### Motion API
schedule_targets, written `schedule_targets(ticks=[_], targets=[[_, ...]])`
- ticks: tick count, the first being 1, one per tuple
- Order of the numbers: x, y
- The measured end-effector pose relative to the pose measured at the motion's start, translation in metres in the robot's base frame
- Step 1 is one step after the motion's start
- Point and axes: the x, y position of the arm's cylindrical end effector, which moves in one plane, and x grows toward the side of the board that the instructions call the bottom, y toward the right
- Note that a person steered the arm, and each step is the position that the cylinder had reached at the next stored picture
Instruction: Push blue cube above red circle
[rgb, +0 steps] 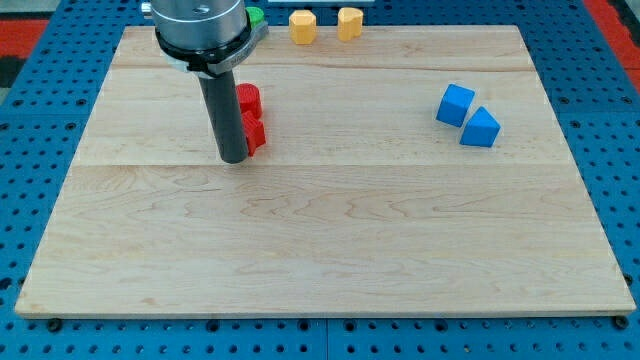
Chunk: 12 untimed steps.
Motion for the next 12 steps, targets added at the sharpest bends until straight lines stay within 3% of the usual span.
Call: schedule_targets(ticks=[1, 3, 4, 5, 7, 9, 12], targets=[[0.026, 0.042], [0.026, 0.225], [0.013, 0.286], [0.000, 0.288], [-0.012, 0.351], [-0.042, 0.283], [-0.131, 0.303]])
